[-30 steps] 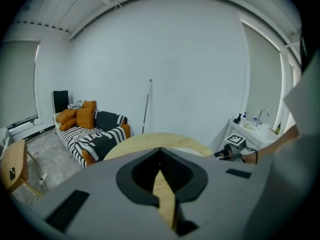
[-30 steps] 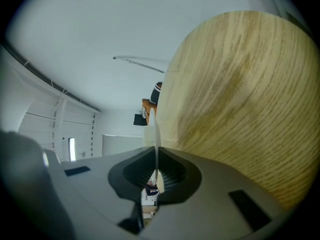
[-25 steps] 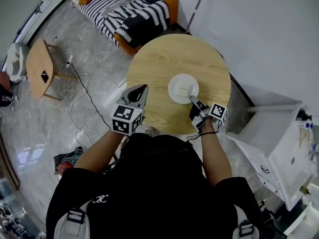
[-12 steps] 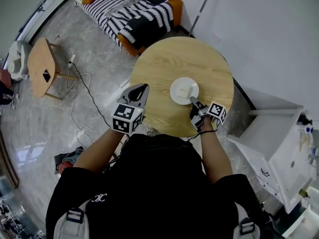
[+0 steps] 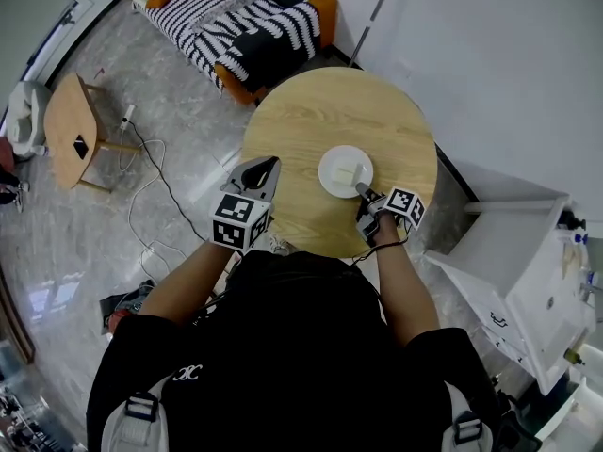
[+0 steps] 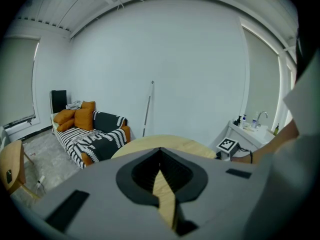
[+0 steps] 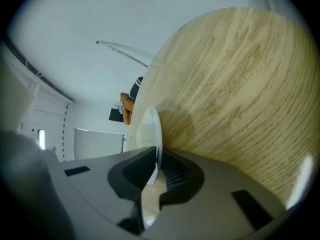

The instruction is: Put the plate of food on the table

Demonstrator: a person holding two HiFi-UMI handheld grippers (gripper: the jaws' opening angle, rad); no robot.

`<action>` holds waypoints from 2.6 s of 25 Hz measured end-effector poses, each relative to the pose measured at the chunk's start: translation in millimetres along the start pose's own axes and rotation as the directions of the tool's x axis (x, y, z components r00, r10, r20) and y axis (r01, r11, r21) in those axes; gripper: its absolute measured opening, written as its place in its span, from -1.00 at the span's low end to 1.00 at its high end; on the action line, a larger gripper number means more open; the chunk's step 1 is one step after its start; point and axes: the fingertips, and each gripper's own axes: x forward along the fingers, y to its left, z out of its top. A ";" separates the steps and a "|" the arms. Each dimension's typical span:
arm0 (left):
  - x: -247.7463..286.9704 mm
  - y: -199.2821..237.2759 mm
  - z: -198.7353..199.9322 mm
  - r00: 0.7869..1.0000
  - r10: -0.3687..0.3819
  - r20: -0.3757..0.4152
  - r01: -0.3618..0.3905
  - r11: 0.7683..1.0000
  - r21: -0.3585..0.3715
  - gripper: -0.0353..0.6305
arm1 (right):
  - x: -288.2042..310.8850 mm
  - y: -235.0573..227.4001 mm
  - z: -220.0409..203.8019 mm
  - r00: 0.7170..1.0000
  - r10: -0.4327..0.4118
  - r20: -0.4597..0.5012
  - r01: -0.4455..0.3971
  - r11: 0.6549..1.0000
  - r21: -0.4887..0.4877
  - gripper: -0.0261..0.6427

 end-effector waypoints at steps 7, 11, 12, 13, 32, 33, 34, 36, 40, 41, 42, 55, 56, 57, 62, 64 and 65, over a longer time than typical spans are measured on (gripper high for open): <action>5.5 -2.6 -0.3 1.000 -0.025 -0.006 0.025 0.999 0.028 -0.87 | 0.0 -6.6 -7.5 0.989 -0.140 -0.041 0.135 0.986 -0.098 -0.76; 8.6 -2.2 -0.5 0.999 -0.042 -0.005 0.042 0.999 0.031 -0.87 | -3.9 -9.4 -4.6 0.974 -0.226 -0.023 0.220 0.963 -0.157 -0.72; 9.3 -2.0 -1.0 0.999 -0.047 -0.007 0.047 0.998 0.032 -0.87 | -5.4 -10.1 -4.4 0.966 -0.257 -0.015 0.250 0.951 -0.181 -0.71; 10.0 -2.0 -1.2 0.999 -0.052 -0.008 0.052 0.998 0.033 -0.87 | -7.0 -10.8 -4.5 0.957 -0.290 -0.009 0.282 0.936 -0.210 -0.68; 28.3 -3.0 20.8 0.987 -0.152 0.042 0.151 0.988 0.034 -0.87 | -48.3 22.7 22.4 0.878 -0.358 0.319 0.463 0.807 -0.368 -0.89; 29.5 -4.3 22.0 0.986 -0.160 0.042 0.159 0.987 0.039 -0.87 | -50.5 27.0 22.1 0.883 -0.339 0.325 0.449 0.810 -0.376 -0.89; 30.8 -5.8 23.0 0.985 -0.168 0.042 0.166 0.985 0.044 -0.87 | -52.4 31.5 21.5 0.887 -0.322 0.330 0.439 0.810 -0.388 -0.89; 33.5 -8.9 24.5 0.982 -0.183 0.041 0.181 0.982 0.052 -0.87 | -57.3 41.1 21.3 0.887 -0.299 0.353 0.435 0.796 -0.420 -0.90; 38.1 -17.3 26.3 0.976 -0.216 0.029 0.214 0.974 0.070 -0.87 | -79.9 73.4 31.7 0.833 -0.233 0.501 0.497 0.713 -0.494 -0.90; 39.2 -19.3 26.7 0.974 -0.224 0.028 0.221 0.973 0.071 -0.87 | -88.0 85.2 35.9 0.809 -0.199 0.553 0.520 0.681 -0.516 -0.90; 40.3 -20.9 27.2 0.973 -0.230 0.027 0.228 0.971 0.073 -0.87 | -96.1 97.9 39.5 0.784 -0.161 0.599 0.542 0.648 -0.535 -0.90; 49.6 -32.3 37.7 0.959 -0.282 0.028 0.278 0.955 0.102 -0.87 | -167.2 209.4 45.7 0.619 0.110 0.778 0.653 0.478 -0.587 -0.90; 50.2 -33.3 37.7 0.958 -0.286 0.026 0.281 0.954 0.105 -0.87 | -170.7 214.0 44.2 0.612 0.123 0.781 0.659 0.468 -0.589 -0.90; 51.0 -34.2 37.7 0.957 -0.289 0.024 0.285 0.953 0.108 -0.87 | -174.0 218.6 42.8 0.606 0.135 0.784 0.663 0.459 -0.592 -0.90; 55.8 -33.7 40.1 0.956 -0.292 0.025 0.287 0.951 0.113 -0.87 | -183.3 235.1 34.7 0.601 0.187 0.777 0.666 0.420 -0.616 -0.90; 56.3 -33.7 41.0 0.956 -0.294 0.026 0.289 0.951 0.114 -0.87 | -182.3 232.3 34.1 0.609 0.179 0.773 0.663 0.419 -0.620 -0.90; 56.5 -34.1 41.4 0.955 -0.295 0.026 0.290 0.950 0.115 -0.87 | -180.4 228.6 35.1 0.615 0.168 0.771 0.660 0.424 -0.620 -0.90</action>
